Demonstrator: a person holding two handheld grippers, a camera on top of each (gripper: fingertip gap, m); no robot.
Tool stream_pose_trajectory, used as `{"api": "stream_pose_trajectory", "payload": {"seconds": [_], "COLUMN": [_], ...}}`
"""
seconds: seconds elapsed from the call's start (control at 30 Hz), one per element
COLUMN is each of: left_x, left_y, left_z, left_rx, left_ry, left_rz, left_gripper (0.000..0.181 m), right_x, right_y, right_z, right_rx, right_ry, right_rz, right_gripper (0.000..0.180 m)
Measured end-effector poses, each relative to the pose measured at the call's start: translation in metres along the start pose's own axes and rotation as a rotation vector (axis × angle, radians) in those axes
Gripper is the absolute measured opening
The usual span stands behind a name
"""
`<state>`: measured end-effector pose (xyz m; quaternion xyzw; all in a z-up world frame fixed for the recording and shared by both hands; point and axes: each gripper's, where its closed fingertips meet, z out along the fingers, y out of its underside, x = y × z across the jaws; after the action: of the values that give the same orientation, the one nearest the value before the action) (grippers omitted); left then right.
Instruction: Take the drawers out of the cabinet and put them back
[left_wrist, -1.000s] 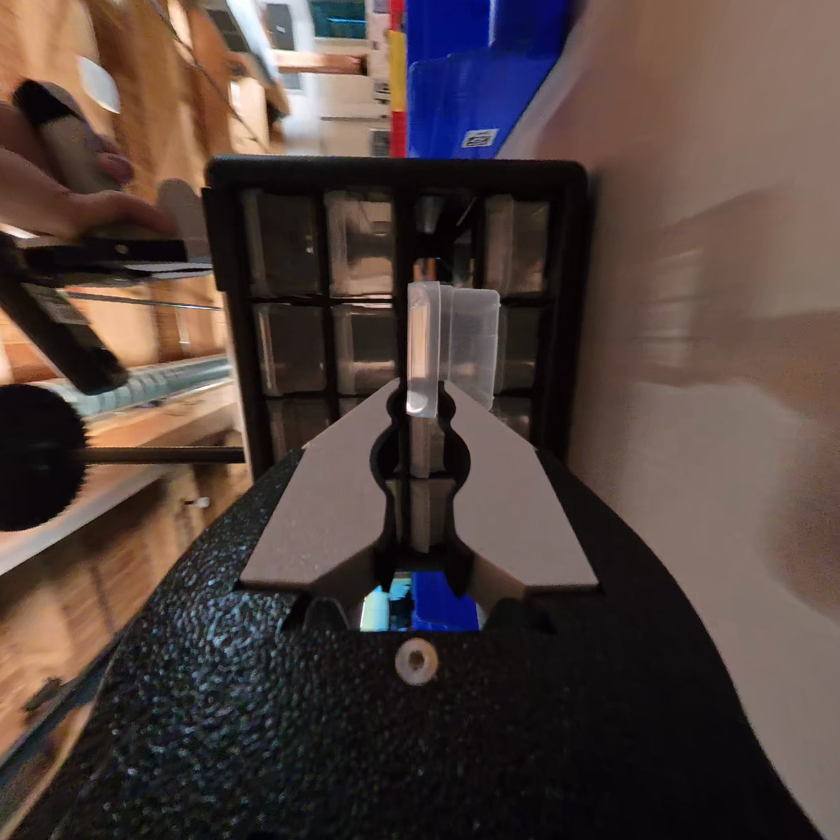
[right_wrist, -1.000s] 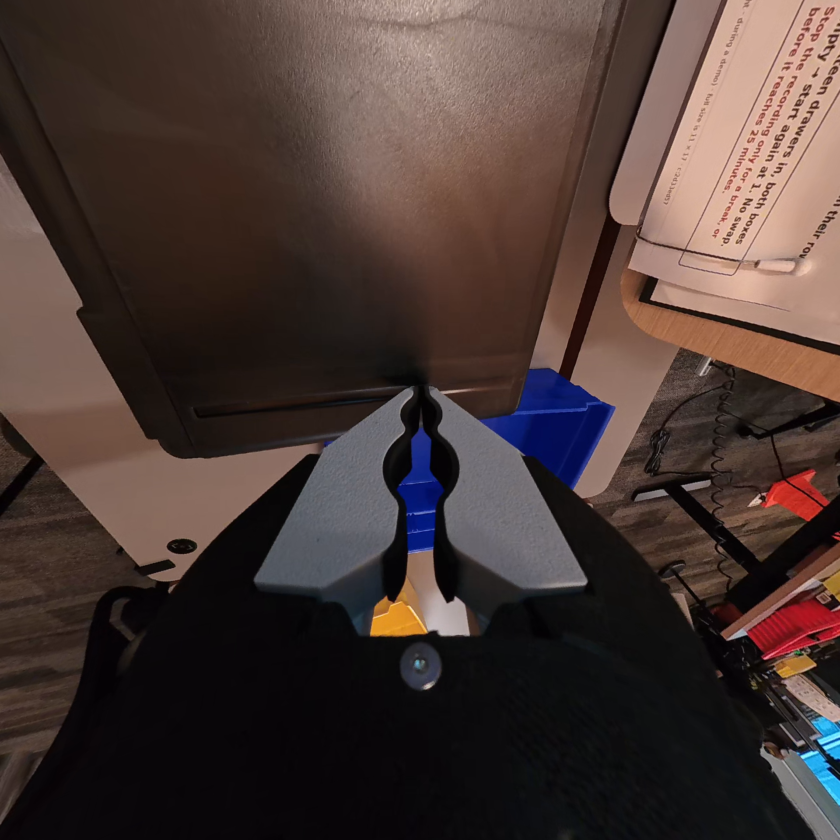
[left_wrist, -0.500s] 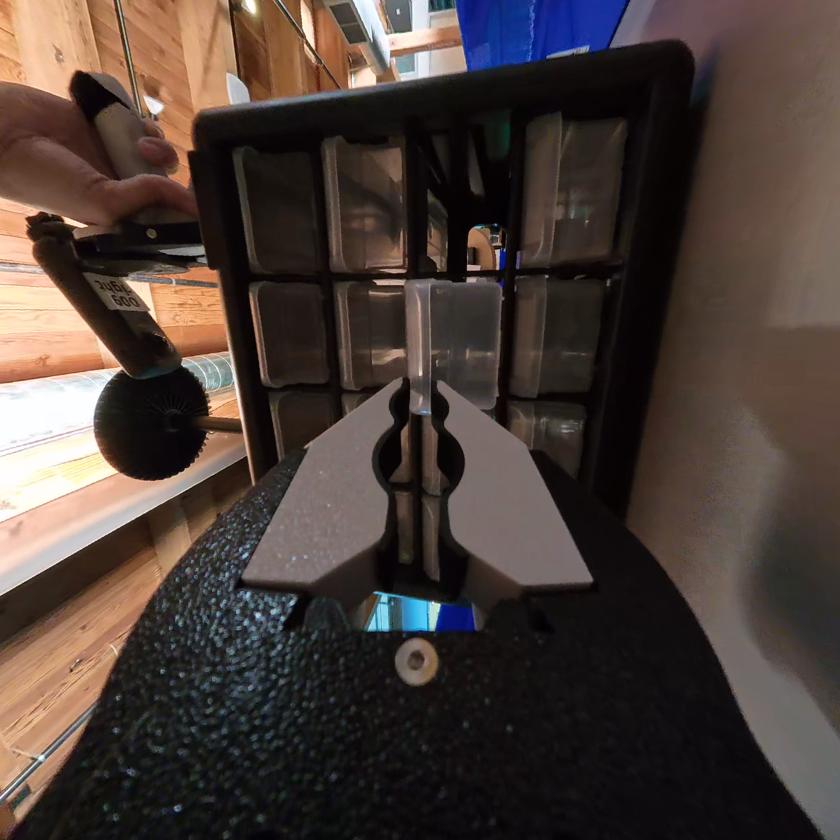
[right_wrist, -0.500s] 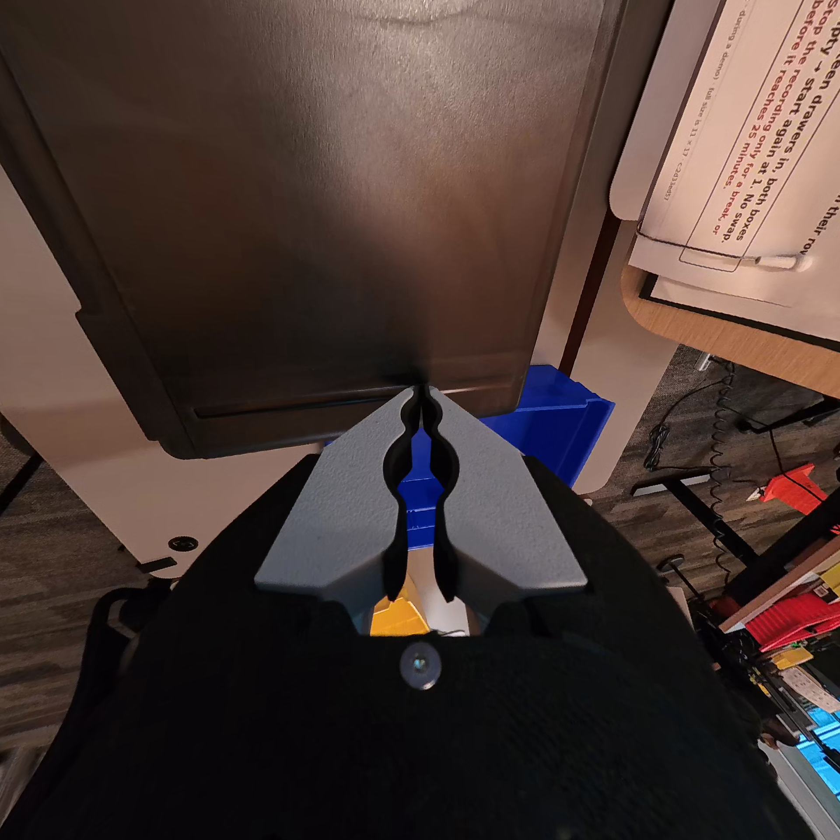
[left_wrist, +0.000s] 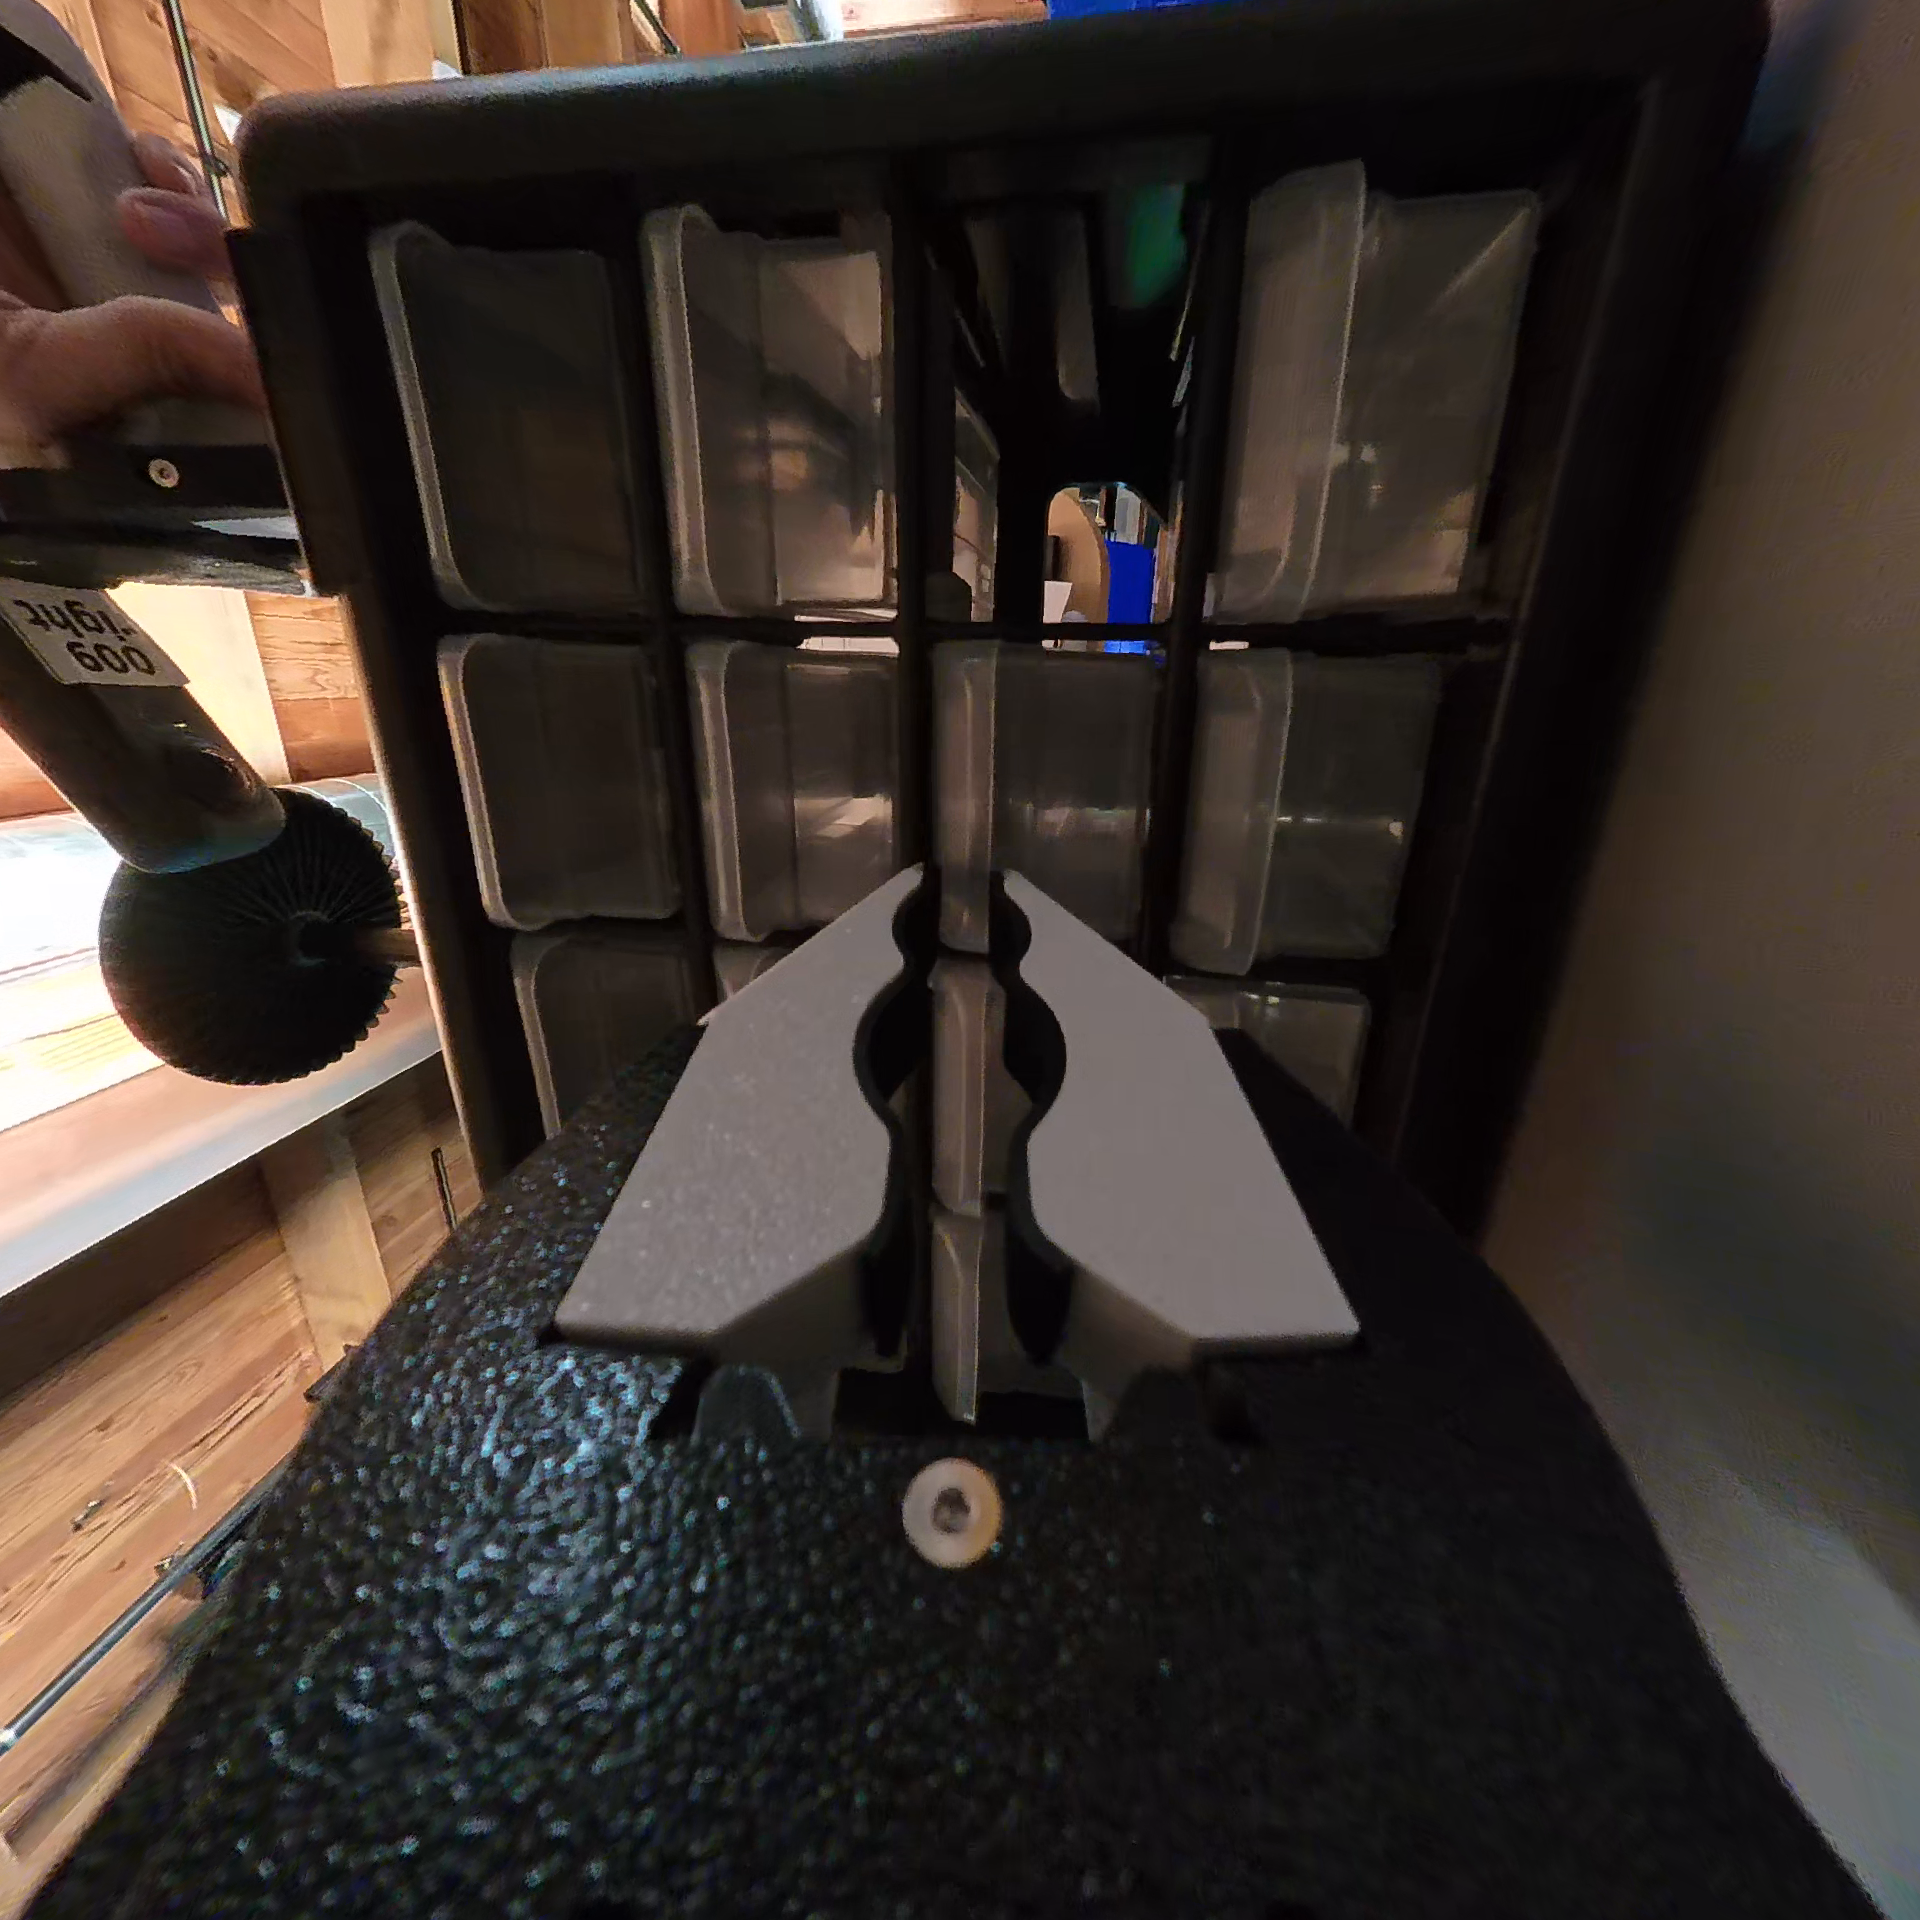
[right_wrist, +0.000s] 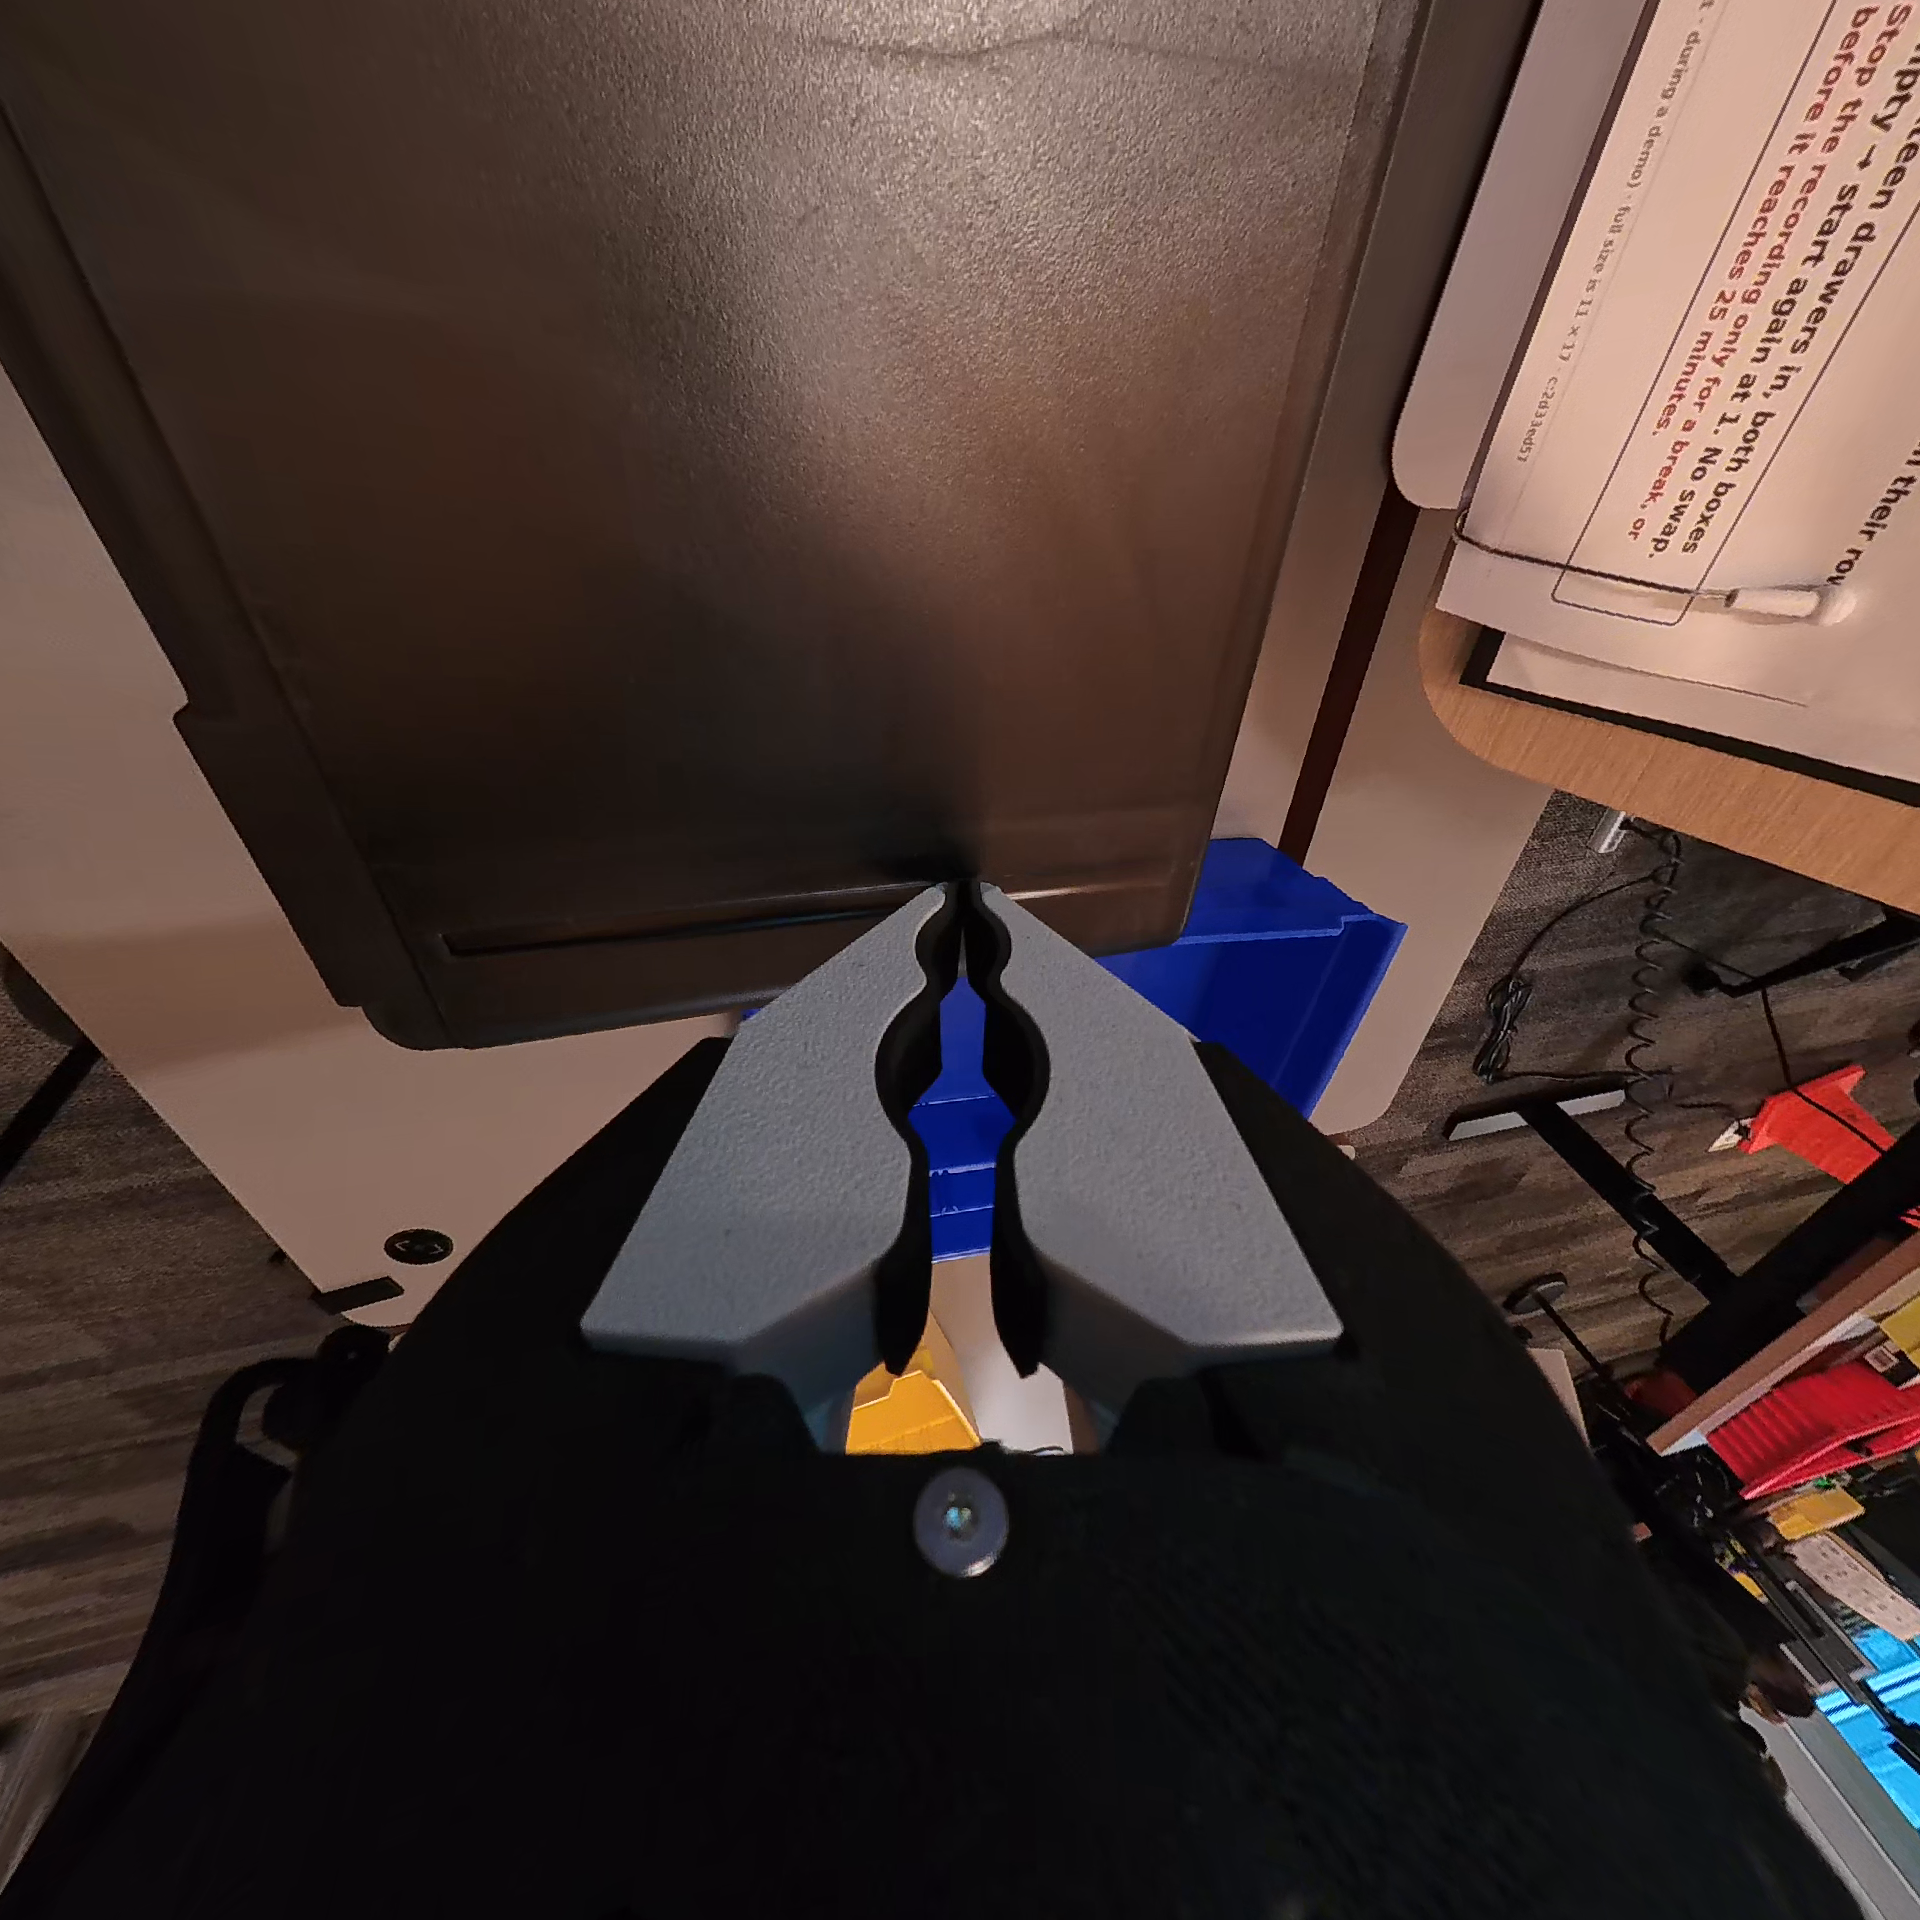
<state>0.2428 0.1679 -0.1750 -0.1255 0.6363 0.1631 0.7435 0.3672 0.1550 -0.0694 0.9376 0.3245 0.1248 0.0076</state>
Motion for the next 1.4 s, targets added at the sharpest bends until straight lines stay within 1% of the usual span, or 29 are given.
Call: {"api": "stream_pose_trajectory", "payload": {"seconds": [0.2,0.33,0.4,0.47,0.57,0.67,0.77,0.83,0.9,0.93,0.97,1.03,1.07,1.13,1.2,1.3,1.4], "left_x": [0.001,0.006,0.003,0.000,-0.016,-0.060,-0.118,-0.142,-0.144,-0.136,-0.120,-0.079,-0.061,-0.032,-0.008,0.029,0.054], "left_y": [-0.001,-0.002,-0.002,-0.003,0.006,0.047,0.119,0.167,0.208,0.226,0.239,0.255,0.262,0.268,0.280,0.290,0.295], "left_z": [0.000,-0.003,-0.008,-0.018,-0.039,-0.046,-0.034,-0.019,0.004,0.018,0.032,0.054,0.065,0.085,0.107,0.127,0.145], "left_rx": [0.003,0.014,0.022,0.047,0.093,0.064,-0.031,-0.090,-0.159,-0.209,-0.262,-0.384,-0.450,-0.529,-0.621,-0.752,-0.819], "left_ry": [0.021,0.058,0.051,0.060,0.093,0.072,-0.008,0.008,0.102,0.178,0.292,0.583,0.697,0.891,0.975,1.113,1.163], "left_rz": [-0.040,-0.078,-0.104,-0.173,-0.397,-0.678,-0.917,-1.072,-1.197,-1.239,-1.268,-1.307,-1.333,-1.412,-1.473,-1.487,-1.503], "left_gripper": [0.009,0.028,0.033,0.036,0.036,0.033,0.024,0.019,0.019,0.019,0.019,0.031,0.031,0.029,0.028,0.036,0.032], "right_x": [0.000,0.000,0.000,0.000,0.000,0.000,0.000,0.000,0.000,0.000,0.000,0.000,0.000,0.000,0.000,0.000,0.000], "right_y": [0.000,0.000,0.000,0.000,0.000,0.000,0.000,0.000,0.000,0.000,0.000,0.000,0.000,0.000,0.000,0.000,0.000], "right_z": [0.000,0.000,0.000,0.000,0.000,0.000,0.000,0.000,0.000,0.000,0.000,0.000,0.000,0.000,0.000,0.000,0.000], "right_rx": [0.001,0.008,0.008,0.008,0.004,0.006,0.008,0.006,0.007,0.007,0.007,0.008,0.007,0.002,-0.003,-0.011,-0.016], "right_ry": [0.004,0.002,0.002,0.005,0.013,0.009,0.000,-0.004,-0.006,-0.007,-0.008,-0.013,-0.015,-0.016,-0.013,-0.008,-0.009], "right_rz": [0.000,0.001,0.000,-0.001,-0.008,-0.009,-0.007,-0.008,-0.007,-0.008,-0.008,-0.007,-0.007,-0.006,-0.007,-0.016,-0.019], "right_gripper": [0.000,0.000,0.000,0.000,0.000,0.000,0.000,0.000,0.000,0.000,0.000,0.000,0.000,0.000,0.000,0.000,0.000]}}
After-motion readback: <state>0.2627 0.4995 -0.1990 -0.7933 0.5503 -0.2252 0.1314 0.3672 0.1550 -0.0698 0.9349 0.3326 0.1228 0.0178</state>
